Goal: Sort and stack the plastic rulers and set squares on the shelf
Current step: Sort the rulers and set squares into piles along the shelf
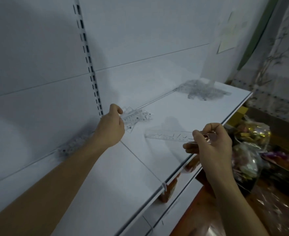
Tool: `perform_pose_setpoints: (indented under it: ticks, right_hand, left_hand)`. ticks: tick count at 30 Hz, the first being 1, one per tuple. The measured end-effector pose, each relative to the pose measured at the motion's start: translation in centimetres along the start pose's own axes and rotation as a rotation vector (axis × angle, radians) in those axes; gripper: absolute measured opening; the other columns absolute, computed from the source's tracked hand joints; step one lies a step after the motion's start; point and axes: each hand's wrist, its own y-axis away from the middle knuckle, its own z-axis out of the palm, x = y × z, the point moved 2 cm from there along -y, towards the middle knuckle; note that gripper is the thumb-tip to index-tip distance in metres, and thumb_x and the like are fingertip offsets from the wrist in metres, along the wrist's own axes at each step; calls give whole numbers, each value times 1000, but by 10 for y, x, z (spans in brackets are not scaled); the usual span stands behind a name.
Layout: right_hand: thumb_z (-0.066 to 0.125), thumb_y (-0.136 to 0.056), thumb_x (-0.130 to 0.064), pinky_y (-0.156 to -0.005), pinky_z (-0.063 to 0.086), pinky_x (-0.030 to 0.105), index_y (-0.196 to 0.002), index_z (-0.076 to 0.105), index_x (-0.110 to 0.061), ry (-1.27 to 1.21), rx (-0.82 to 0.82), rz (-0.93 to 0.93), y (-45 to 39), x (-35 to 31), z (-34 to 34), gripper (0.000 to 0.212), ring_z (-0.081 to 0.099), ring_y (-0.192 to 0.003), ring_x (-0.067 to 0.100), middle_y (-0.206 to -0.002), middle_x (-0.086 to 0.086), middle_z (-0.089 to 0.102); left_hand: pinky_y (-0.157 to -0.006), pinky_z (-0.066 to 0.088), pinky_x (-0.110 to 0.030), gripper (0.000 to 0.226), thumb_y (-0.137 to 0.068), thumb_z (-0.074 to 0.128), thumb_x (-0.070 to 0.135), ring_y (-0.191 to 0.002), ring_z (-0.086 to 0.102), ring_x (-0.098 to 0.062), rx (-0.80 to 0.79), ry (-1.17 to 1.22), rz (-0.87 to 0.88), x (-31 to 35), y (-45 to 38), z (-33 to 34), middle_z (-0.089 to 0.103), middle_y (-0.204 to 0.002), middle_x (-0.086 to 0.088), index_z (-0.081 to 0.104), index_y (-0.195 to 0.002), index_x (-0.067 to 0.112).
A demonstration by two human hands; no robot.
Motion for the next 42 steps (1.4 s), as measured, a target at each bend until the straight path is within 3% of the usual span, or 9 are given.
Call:
perform_pose_setpoints:
  ticks: [3,7,12,20,26,30,32,35,42]
  right_hand:
    - [60,-96,-2,-55,59,38,-91,46,-11,-73,41,43,-31,10,3,17,71,-60,35,-103,31,57]
    - [60,-96,-2,-55,58,35,-88,48,-15,-134,61,86,-65,23,11,19,71,-59,31,-96,25,58]
    - [60,-95,-2,-58,57,34,-91,48,-14,-187,17,90,-116,35,18,18,70,-60,29,-96,21,55]
    - [60,-93,2,-69,62,33,-91,50,-8,-186,-41,88,-218,56,-27,14,76,-74,30,-113,36,56]
    - [67,-91,-4,-70,63,39,-91,55,2,52,-84,8,-326,73,-63,13,75,-71,18,-91,20,67]
    - [70,-87,-17,-66,52,28,-81,62,-17,371,-161,-181,-382,86,-63,10,63,-70,10,-76,-5,66]
    - [69,-88,-21,-67,44,23,-82,64,-24,495,-243,-275,-401,94,-61,8,60,-81,9,-79,-15,63]
    - [66,-91,-25,-81,39,28,-93,67,-29,585,-320,-317,-414,105,-60,5,52,-107,15,-92,-20,61]
    - [69,-89,-26,-92,41,42,-102,69,-28,660,-394,-543,-403,91,-62,13,46,-117,19,-108,-11,69]
  left_hand:
    - [-53,38,-33,17,-100,44,10,-67,56,-22,-44,-63,2,-1,-23,16,57,-74,-4,42,-117,12]
    - [-81,52,-44,30,-94,55,7,-100,57,-28,-32,-183,38,-3,-36,19,59,-110,-11,46,-122,15]
    - [-84,52,-45,31,-98,51,19,-101,57,-27,-70,-269,9,15,-46,18,57,-119,-10,47,-129,16]
    - [-94,47,-47,38,-95,53,30,-113,54,-28,-42,-245,65,107,-104,81,57,-123,-5,48,-131,21]
    - [-109,38,-42,59,-98,45,46,-133,42,-26,-252,-332,2,150,-149,173,44,-146,-5,31,-149,20]
    - [-119,25,-40,62,-100,41,49,-146,28,-21,-268,-332,-16,164,-167,211,28,-160,-3,29,-153,18]
    - [-123,13,-41,68,-98,25,57,-151,13,-18,-256,-383,-46,165,-167,224,15,-165,-3,24,-155,20]
    - [-123,8,-41,88,-81,0,64,-152,8,-15,-202,-414,-57,167,-165,232,11,-166,-1,21,-156,22]
    - [-122,9,-37,90,-79,2,65,-151,10,-12,-185,-442,-70,171,-169,232,16,-165,1,26,-155,22]
